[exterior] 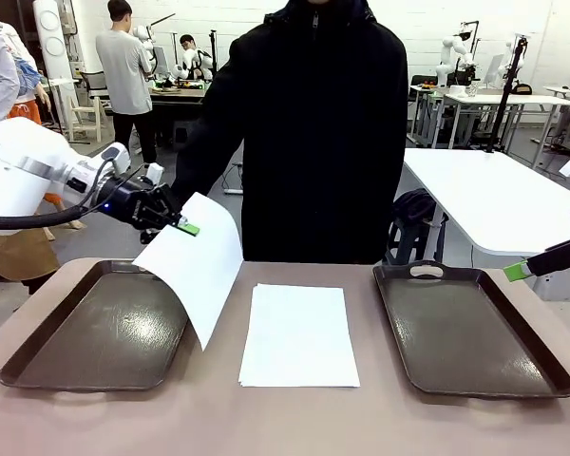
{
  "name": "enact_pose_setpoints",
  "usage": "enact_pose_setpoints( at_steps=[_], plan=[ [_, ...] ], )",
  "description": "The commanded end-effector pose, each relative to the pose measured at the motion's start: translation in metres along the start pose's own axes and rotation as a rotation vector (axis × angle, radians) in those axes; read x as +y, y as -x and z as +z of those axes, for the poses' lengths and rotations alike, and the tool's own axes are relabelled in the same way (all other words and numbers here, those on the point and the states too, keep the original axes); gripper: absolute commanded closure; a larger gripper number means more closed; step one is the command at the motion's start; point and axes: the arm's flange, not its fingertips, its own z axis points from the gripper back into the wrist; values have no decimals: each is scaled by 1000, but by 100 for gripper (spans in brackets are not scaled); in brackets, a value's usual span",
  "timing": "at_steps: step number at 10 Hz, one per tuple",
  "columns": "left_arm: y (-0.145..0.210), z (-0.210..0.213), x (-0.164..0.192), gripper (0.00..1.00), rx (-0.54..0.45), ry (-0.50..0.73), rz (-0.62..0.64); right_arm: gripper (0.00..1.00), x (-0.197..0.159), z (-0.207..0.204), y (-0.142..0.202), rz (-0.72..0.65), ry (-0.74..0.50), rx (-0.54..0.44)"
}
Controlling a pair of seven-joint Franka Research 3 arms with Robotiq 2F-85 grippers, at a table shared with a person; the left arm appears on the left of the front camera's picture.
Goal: Sort the A4 documents.
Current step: Place the A4 Paper in the designated Handle tray.
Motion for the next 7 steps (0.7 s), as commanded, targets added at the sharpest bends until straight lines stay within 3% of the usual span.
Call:
enact_pose_setpoints(
  at_steps=[1, 4, 7],
  plan=[
    [17, 7, 3, 99, -63, -73, 31, 0, -1, -2, 1, -2, -16, -7],
    [11, 27, 23, 99, -90, -223, 1, 0, -1, -2, 1, -2, -16, -7],
    [10, 35, 37, 99, -53, -333, 24, 0, -1, -2, 1, -2, -16, -7]
  ],
)
